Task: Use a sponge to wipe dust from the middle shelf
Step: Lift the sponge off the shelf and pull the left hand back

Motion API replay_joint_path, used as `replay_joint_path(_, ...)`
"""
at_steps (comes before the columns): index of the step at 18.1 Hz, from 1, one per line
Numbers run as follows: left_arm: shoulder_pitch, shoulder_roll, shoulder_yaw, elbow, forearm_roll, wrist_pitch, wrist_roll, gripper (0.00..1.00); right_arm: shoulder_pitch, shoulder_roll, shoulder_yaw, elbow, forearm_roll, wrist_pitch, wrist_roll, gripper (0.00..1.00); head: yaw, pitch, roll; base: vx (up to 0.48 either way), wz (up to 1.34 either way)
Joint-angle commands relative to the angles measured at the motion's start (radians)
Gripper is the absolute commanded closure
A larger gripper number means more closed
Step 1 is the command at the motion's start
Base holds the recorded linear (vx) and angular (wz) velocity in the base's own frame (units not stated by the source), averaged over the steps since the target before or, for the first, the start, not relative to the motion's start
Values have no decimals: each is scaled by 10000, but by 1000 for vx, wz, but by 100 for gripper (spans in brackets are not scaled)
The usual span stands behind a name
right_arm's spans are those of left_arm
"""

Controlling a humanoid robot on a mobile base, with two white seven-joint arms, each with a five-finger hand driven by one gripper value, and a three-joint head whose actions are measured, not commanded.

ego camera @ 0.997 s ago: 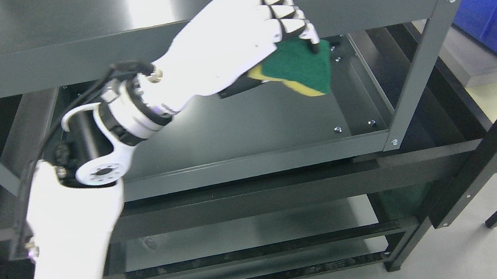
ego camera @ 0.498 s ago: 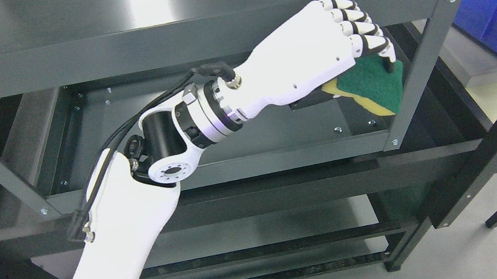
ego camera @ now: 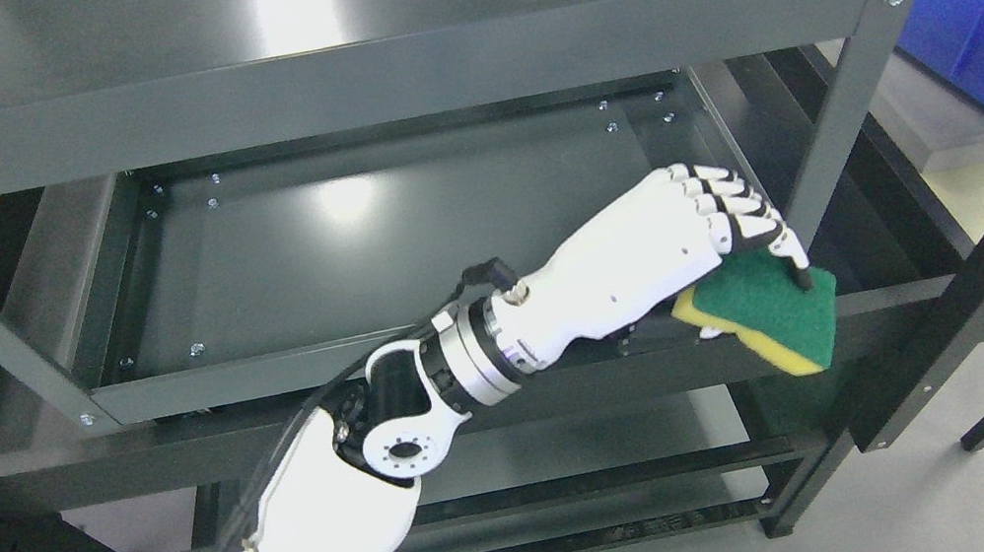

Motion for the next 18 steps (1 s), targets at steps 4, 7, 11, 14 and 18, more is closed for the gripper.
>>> replay_joint_path(4,3345,-10,4564,260,3493,1970,872,100,0,-175,-6,-174,0,7,2,0,0,0,0,0,0)
replay_joint_path(7,3406,-10,5826,154,4264,3600,1182,100,0,-175,-5,-174,0,7,2,0,0,0,0,0,0)
replay_joint_path(11,3621,-10,6977,-704,5075,5181,1151,100,0,-175,-5,-174,0,7,2,0,0,0,0,-2,-6)
replay_joint_path(14,3744,-10,7163,-1088,5491,5368,1121,100,0,-175,10,-174,0,7,2,0,0,0,0,0,0)
replay_joint_path(18,3821,-10,6705,-1167,5784,5368,1090,100,0,-175,-5,-174,0,7,2,0,0,0,0,0,0)
